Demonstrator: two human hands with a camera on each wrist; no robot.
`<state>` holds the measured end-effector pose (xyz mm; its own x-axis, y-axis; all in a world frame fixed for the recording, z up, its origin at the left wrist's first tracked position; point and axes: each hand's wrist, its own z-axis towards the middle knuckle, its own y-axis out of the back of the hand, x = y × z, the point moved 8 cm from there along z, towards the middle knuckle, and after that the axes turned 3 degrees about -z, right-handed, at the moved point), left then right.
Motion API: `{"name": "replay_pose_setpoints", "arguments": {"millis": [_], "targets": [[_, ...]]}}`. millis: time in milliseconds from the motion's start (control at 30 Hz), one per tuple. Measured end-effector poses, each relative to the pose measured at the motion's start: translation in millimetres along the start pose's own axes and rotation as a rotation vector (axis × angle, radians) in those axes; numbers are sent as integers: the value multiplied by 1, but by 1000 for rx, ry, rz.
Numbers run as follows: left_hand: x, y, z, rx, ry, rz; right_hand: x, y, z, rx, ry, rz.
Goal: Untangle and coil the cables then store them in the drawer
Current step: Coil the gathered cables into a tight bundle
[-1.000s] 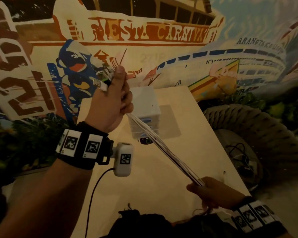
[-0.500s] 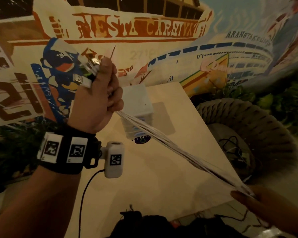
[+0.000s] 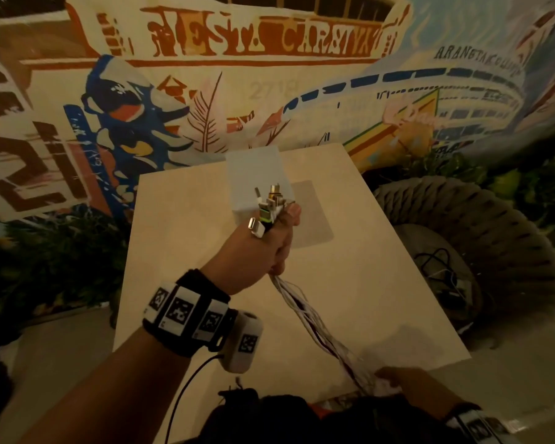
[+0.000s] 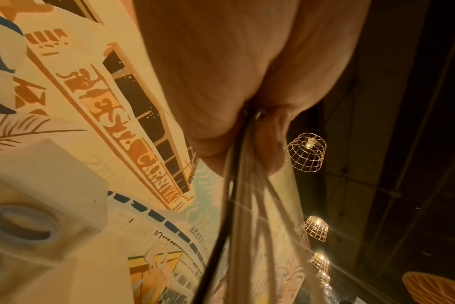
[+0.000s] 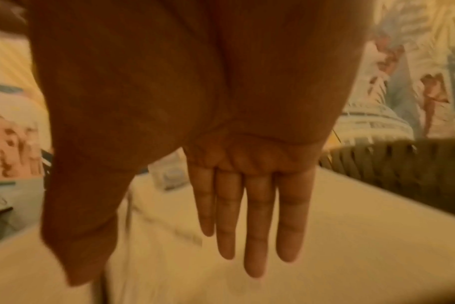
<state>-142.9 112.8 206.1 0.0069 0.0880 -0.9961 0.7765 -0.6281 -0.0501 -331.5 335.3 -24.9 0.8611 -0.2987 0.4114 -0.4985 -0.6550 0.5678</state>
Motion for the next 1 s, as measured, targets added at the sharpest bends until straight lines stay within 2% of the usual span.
{"name": "replay_pose_setpoints", "arguments": {"millis": [33, 100, 133, 200, 233, 300, 367, 533, 600, 700, 833, 1000], "targets": [[-6, -3, -1, 0, -16, -29, 4, 18, -3, -22, -13, -1], [-13, -8, -3, -1, -46, -38, 29, 58, -11, -161, 12, -21], [-16, -11, -3, -1, -61, -34, 46, 78, -13, -265, 78, 30], [-21, -20, -5, 16, -99, -28, 109, 118, -26, -380, 326, 197], [-23, -23, -6, 29, -118, -20, 141, 133, -26, -389, 448, 277], [-29, -26, -8, 38, -142, 14, 198, 143, -17, -267, 617, 459], [-34, -19, -8, 14, -163, 39, 230, 139, -2, -180, 660, 566], [-24, 26, -12, -123, -157, 119, 211, 129, 14, -174, 559, 655], [-10, 29, -17, -104, -133, 139, 196, 124, 14, -115, 547, 647], [6, 26, -21, -64, -124, -9, 185, 126, 10, -53, 543, 701], [-1, 33, -20, -147, -184, -193, 191, 136, 0, -88, 571, 617], [-8, 37, -12, -184, -153, -351, 202, 130, -2, -42, 559, 726]]}}
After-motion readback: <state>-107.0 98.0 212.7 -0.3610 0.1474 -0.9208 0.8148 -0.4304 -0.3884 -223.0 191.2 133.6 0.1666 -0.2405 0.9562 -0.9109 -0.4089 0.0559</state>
